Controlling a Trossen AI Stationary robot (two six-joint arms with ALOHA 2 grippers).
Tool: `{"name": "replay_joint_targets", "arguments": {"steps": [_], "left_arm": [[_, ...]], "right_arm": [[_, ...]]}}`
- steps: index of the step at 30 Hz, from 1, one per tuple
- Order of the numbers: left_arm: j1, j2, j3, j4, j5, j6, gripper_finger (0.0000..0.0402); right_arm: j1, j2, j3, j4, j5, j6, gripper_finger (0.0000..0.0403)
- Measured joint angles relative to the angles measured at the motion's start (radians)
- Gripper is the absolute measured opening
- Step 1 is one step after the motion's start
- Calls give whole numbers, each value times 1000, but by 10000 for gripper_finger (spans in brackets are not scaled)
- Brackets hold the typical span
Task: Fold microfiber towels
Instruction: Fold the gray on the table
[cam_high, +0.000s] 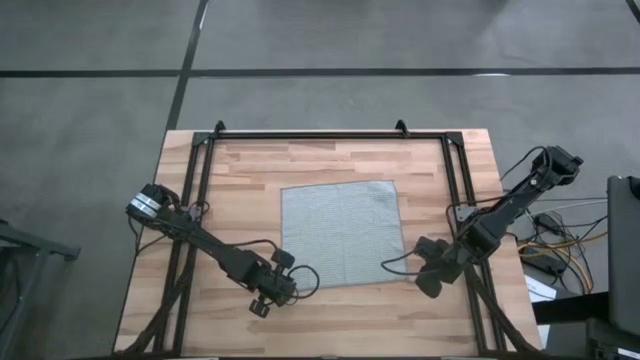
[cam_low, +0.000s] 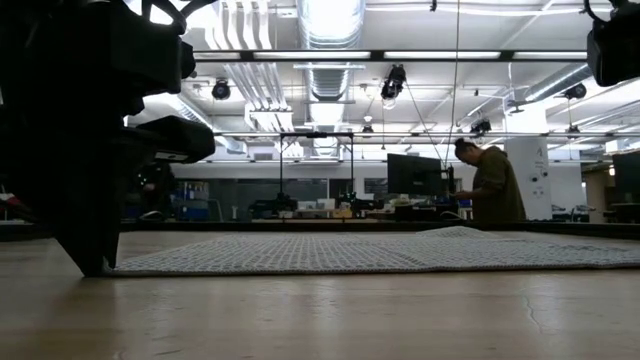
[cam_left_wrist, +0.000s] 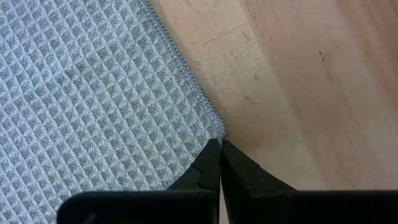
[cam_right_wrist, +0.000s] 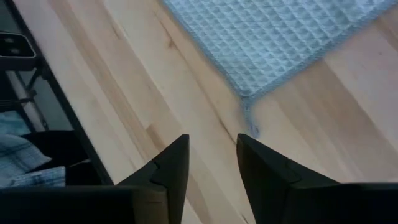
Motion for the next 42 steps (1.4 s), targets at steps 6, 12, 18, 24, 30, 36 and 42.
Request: {"name": "replay_joint_targets", "arguments": {"steps": [6, 12, 18, 24, 30, 36, 42], "left_arm": [[0, 0, 0, -1, 0, 0, 3], [0, 0, 0, -1, 0, 0, 3], [0, -1, 0, -2, 0, 0, 3], [0, -1, 0, -2, -1, 0, 3], [0, -1, 0, -2, -1, 0, 3], [0, -1, 1, -3, -1, 0, 3], [0, -1, 1, -4, -1, -1, 3]], "right_arm": [[0, 0, -48, 16, 0, 32, 155], [-1, 0, -106, 64, -19, 139, 157], [0, 0, -141, 155, -43, 142, 157], [2, 0, -143, 155, -49, 130, 156], [3, 44, -144, 165, -50, 96, 155], [4, 150, -145, 230, -114, 66, 155], [4, 243, -138, 275, -131, 66, 155]]}}
